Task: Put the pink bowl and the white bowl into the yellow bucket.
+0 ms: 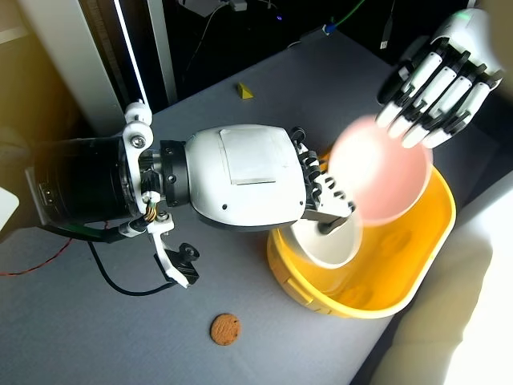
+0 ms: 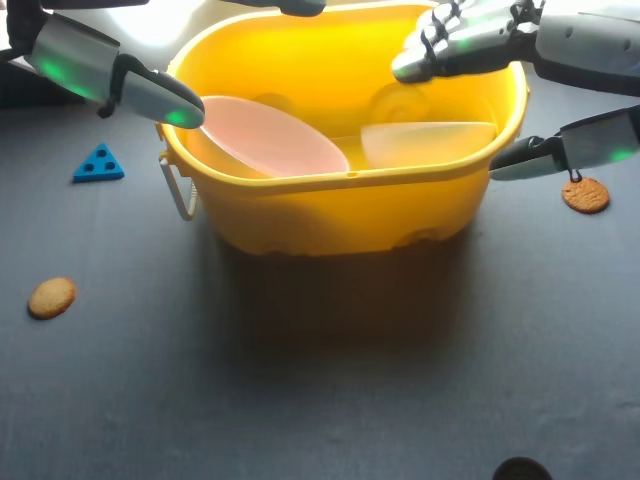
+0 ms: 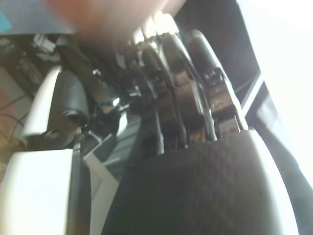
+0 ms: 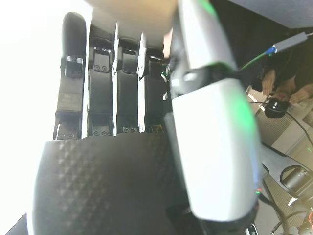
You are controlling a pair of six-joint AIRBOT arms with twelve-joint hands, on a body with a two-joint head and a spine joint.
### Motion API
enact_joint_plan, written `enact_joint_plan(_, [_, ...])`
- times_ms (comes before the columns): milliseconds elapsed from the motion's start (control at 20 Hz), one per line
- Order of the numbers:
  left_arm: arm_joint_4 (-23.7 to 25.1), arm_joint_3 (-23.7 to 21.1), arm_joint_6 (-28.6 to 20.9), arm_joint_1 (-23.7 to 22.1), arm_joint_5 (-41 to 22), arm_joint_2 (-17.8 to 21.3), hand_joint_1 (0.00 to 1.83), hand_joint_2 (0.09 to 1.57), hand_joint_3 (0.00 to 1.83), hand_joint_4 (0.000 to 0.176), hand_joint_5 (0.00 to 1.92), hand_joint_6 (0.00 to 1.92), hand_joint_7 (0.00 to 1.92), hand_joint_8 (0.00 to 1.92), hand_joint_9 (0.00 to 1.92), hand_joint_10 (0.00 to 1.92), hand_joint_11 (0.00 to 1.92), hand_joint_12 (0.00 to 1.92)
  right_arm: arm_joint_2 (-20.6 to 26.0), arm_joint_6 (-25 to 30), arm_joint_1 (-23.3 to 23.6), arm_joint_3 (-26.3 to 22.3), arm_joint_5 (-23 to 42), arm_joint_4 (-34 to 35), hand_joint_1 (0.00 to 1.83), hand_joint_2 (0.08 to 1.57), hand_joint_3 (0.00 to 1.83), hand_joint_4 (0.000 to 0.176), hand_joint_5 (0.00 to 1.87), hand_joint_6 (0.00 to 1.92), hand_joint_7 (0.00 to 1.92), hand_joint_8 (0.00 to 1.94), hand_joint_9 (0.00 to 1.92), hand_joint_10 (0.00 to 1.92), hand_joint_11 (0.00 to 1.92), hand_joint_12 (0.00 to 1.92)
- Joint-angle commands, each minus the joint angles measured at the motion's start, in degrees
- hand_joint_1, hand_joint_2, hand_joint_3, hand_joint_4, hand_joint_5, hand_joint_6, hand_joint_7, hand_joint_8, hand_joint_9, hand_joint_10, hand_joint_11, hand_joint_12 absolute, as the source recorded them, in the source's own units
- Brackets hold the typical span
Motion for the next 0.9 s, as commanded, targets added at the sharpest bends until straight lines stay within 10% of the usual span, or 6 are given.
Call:
enact_joint_plan(0, [-6.03, -0.42, 0.28, 0.01, -1.98, 1.26, 0.61, 1.16, 0.0, 0.0, 0.15, 0.01, 0.2, 0.01, 0.16, 0.03, 0.0, 0.56, 0.63, 0.07, 0.23, 0.1, 5.18, 3.21, 0.77, 1.03, 0.0, 0.0, 0.31, 0.0, 0.32, 0.0, 0.3, 0.0, 0.0, 0.96])
enact_joint_plan(400, [-0.62, -17.44, 5.67, 9.3, 0.16, 11.08, 0.46, 1.15, 0.0, 0.0, 0.09, 0.0, 0.15, 0.0, 0.14, 0.0, 0.0, 0.43, 0.71, 0.09, 0.26, 0.09, 6.25, 3.19, 0.68, 1.01, 0.0, 0.0, 0.27, 0.0, 0.28, 0.0, 0.25, 0.0, 0.0, 0.86])
enact_joint_plan(850, [-0.2, -34.94, 12.01, 18.17, 5.46, 21.07, 0.75, 1.08, 0.0, 0.0, 0.18, 0.0, 0.21, 0.0, 0.17, 0.0, 0.0, 0.35, 2.8, 5.51, 0.28, -1.51, 13.2, -5.5, 0.66, 0.99, 0.0, 0.0, 0.28, 0.0, 0.26, 0.0, 0.24, 0.0, 0.0, 0.84])
